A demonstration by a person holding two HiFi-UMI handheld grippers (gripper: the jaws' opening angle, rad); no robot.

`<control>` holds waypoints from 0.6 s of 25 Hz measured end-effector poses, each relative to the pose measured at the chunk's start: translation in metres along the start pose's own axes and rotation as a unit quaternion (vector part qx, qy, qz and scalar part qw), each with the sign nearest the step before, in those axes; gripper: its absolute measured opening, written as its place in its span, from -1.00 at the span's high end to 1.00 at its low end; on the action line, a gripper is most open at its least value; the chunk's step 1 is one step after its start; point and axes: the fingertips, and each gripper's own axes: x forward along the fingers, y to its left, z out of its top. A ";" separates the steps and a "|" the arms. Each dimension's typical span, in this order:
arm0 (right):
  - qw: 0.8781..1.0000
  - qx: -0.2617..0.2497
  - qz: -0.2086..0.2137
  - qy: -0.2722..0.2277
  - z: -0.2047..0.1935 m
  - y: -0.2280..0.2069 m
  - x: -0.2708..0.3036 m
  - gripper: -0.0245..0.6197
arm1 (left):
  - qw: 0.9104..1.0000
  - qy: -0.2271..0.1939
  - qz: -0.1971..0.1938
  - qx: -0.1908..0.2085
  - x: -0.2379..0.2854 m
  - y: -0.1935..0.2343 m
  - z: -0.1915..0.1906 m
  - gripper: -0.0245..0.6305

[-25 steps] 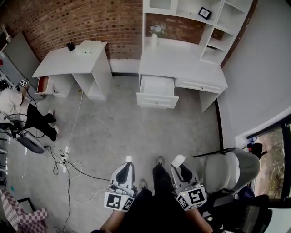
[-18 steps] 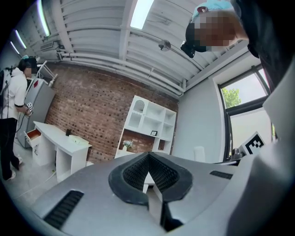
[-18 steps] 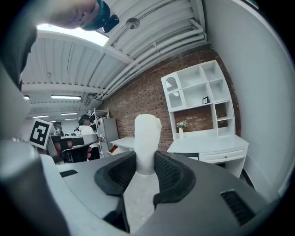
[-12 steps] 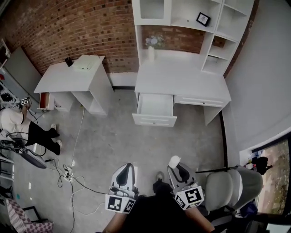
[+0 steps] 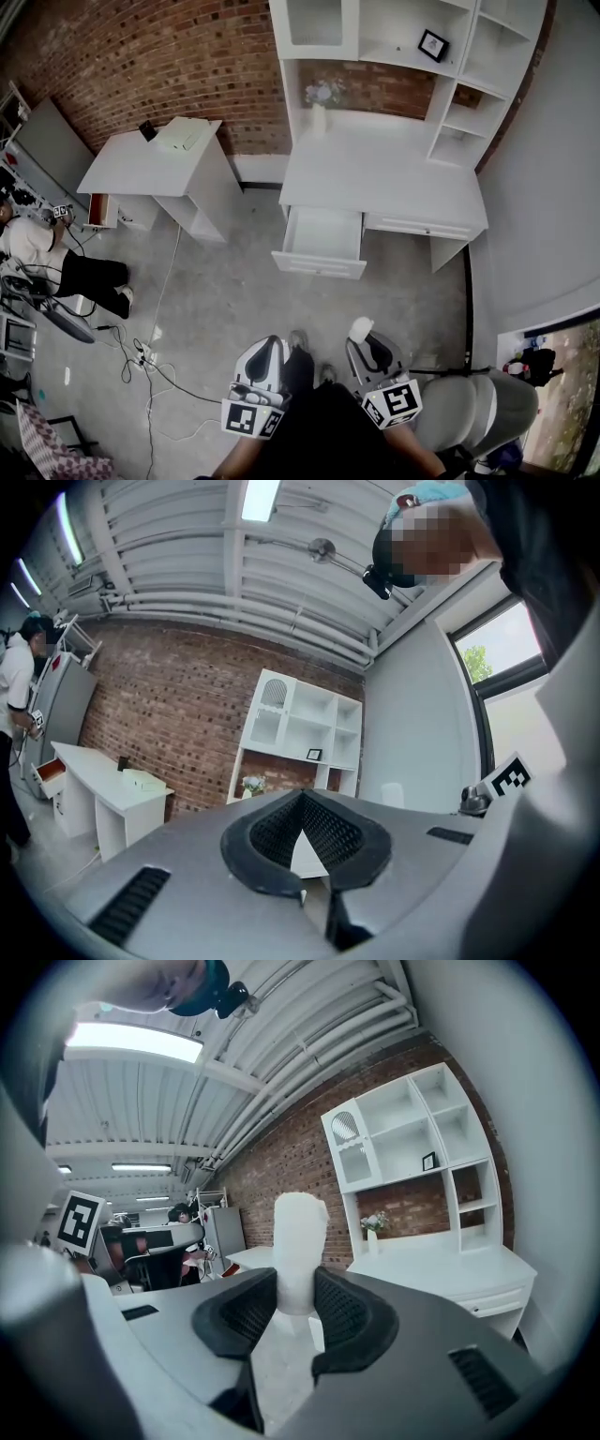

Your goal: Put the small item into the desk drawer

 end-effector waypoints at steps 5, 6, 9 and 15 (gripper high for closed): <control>1.000 0.006 -0.001 0.006 -0.004 -0.022 0.024 0.49 | 1.000 0.007 -0.001 -0.001 0.033 0.011 -0.007 0.85; 1.000 0.006 -0.002 0.007 -0.005 -0.026 0.029 0.49 | 1.000 0.007 -0.003 -0.003 0.040 0.013 -0.009 0.85; 1.000 0.010 -0.007 0.011 -0.009 -0.042 0.044 0.49 | 1.000 0.008 -0.008 -0.008 0.066 0.020 -0.016 0.85; 0.999 0.016 -0.009 0.027 -0.006 -0.065 0.101 0.49 | 1.000 0.010 -0.023 -0.014 0.128 0.054 -0.015 0.85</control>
